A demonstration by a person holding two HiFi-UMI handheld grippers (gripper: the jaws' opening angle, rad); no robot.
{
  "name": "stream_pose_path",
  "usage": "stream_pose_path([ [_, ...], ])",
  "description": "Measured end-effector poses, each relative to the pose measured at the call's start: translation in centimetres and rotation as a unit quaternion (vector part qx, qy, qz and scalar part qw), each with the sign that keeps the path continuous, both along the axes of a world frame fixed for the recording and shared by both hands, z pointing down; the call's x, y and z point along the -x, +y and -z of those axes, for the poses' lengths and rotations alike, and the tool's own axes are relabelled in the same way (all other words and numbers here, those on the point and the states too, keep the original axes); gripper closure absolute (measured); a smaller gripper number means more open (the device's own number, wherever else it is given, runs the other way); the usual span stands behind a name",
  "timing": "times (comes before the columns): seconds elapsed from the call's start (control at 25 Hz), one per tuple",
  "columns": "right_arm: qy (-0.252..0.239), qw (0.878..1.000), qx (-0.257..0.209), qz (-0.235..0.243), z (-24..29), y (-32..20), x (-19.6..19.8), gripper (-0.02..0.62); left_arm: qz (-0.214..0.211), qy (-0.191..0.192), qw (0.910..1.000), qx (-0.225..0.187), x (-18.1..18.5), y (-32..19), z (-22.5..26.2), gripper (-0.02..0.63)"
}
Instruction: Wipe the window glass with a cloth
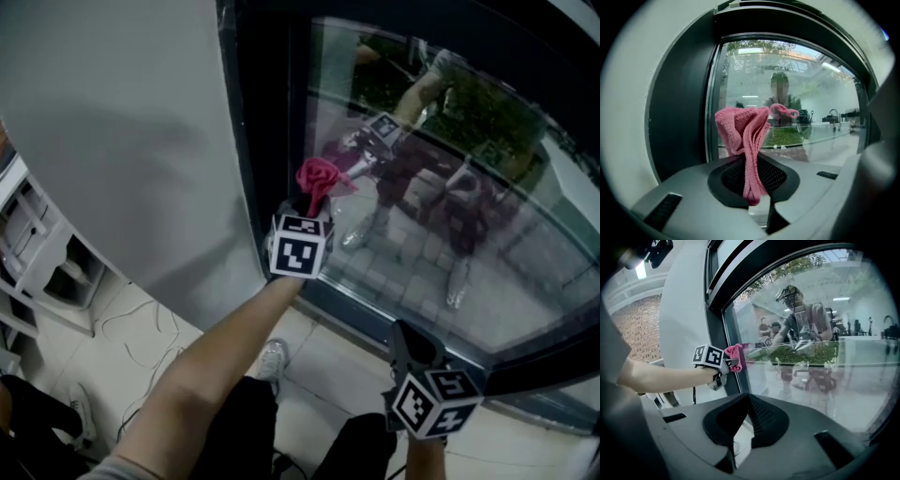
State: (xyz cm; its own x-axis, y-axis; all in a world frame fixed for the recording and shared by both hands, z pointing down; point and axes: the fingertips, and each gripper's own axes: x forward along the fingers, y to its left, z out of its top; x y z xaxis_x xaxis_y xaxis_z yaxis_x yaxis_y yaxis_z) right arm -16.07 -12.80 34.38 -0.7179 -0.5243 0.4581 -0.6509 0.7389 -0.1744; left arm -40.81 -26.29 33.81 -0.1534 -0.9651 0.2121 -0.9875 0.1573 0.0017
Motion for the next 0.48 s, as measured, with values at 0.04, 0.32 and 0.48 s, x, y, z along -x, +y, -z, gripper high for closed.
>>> stream_pose_path([
  [0.04,0.000,1.000,0.000,-0.003,0.1,0.0,-0.5,0.603,-0.010,0.002,0.9999,-0.002,-0.8,-0.1,0.0,0.553],
  [0.32,-0.001,1.000,-0.003,-0.026,0.6,-0.3,-4.1,0.603,-0.057,0.003,0.9984,-0.005,-5.7,-1.0,-0.2,0.554],
  [0.48,-0.004,0.999,-0.001,-0.038,0.5,-0.6,-6.7,0.603,-0.069,0.002,0.9976,-0.006,-8.6,-1.5,-0.4,0.553],
])
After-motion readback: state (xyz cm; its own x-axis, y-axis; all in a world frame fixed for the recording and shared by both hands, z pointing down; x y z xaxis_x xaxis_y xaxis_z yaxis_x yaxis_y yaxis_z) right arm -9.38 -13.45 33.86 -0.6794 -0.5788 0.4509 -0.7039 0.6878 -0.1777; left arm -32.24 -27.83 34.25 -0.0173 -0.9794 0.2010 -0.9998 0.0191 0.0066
